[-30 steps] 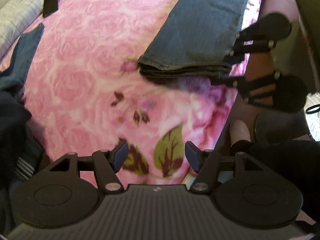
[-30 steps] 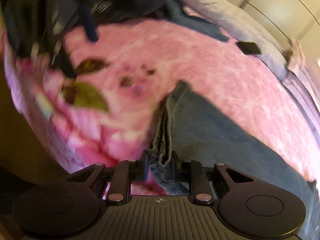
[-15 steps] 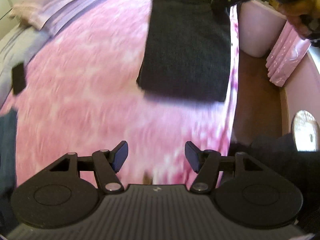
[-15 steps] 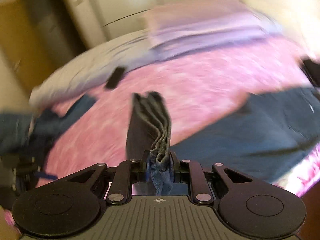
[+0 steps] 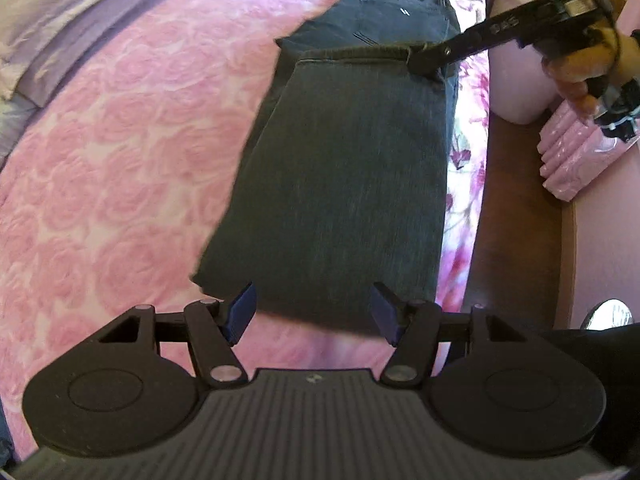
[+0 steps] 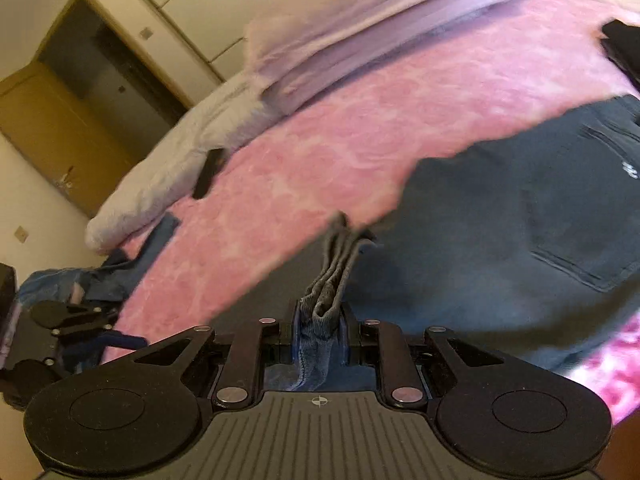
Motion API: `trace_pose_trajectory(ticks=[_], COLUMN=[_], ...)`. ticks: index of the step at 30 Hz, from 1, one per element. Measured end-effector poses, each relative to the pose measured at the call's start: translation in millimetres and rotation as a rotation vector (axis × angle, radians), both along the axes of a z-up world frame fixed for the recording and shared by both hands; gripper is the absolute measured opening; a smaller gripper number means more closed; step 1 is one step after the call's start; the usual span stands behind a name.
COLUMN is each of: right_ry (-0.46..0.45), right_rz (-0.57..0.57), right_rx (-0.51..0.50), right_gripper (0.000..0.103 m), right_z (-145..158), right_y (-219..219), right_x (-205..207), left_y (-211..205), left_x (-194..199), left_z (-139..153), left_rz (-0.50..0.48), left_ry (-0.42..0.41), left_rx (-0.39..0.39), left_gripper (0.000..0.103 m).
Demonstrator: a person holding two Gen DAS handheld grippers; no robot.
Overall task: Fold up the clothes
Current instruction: 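Move the right gripper to the jeans hem end and close on it, then lift the hem end with the right gripper and fold it toward the waistband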
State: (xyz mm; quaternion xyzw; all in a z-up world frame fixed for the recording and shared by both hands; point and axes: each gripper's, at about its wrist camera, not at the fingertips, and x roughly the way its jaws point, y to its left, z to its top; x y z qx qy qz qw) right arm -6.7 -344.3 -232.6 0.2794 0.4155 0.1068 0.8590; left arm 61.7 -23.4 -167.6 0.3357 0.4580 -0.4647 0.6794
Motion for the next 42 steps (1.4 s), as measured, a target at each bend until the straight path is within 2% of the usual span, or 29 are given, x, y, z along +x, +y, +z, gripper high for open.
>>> trace_pose_trajectory(ticks=[4,8,11,15,18,20,23,26,30,34,37,38,39,40,42], right_ry=[0.066,0.077,0.150,0.151,0.140,0.090,0.010,0.045,0.134,0.164,0.161,0.152,0.138,0.124,0.099], right_rz=[-0.094,-0.132,-0.134,-0.197,-0.250,-0.232,-0.166,-0.095,-0.153,-0.254,-0.235,-0.194,-0.130,-0.067,0.075], right_rx=[0.055,0.081,0.069,-0.050,-0.149,-0.200,-0.261,-0.256,-0.251,-0.329,-0.350,-0.362,-0.380,-0.398,-0.460], right_gripper=[0.017,0.017,0.019,0.037,0.039,0.039,0.039,0.039,0.038,0.039,0.040,0.048,0.065,0.071,0.073], right_z=[-36,-41,-50,-35,-20,-7,11,-9,-40,-20,0,5,8,11,10], right_y=[-42,-65,-70,-70,-69,-53,-21,2,3,24,64,84,107,131,178], right_x=[-6,-7,-2,-10,-19,-24,-28,-15,-7,-19,-33,-36,-38,-40,-44], left_y=[-30,-53,-68,-83,-89,-93,-98,-98,-86,-63,-30,-19,-8,4,24], left_x=[-1,-1,0,10,22,33,52,65,80,96,105,105,103,99,88], left_z=[-7,-11,-13,-17,-24,-33,-54,-78,-97,-86,-67,-63,-59,-58,-61], left_rz=[-0.032,-0.063,-0.089,-0.150,-0.216,-0.260,-0.290,-0.316,-0.354,-0.364,-0.420,-0.466,-0.519,-0.587,-0.717], left_ry=[0.016,0.020,0.019,-0.001,-0.017,-0.011,0.049,0.055,0.075,0.039,-0.032,-0.063,-0.097,-0.138,-0.211], left_rx=[0.038,0.057,0.056,0.042,0.033,0.019,0.011,0.030,0.029,0.014,-0.011,-0.020,-0.029,-0.038,-0.052], left_gripper=[0.058,0.058,0.058,0.058,0.058,0.058,0.052,0.052,0.052,0.053,0.056,0.057,0.061,0.063,0.063])
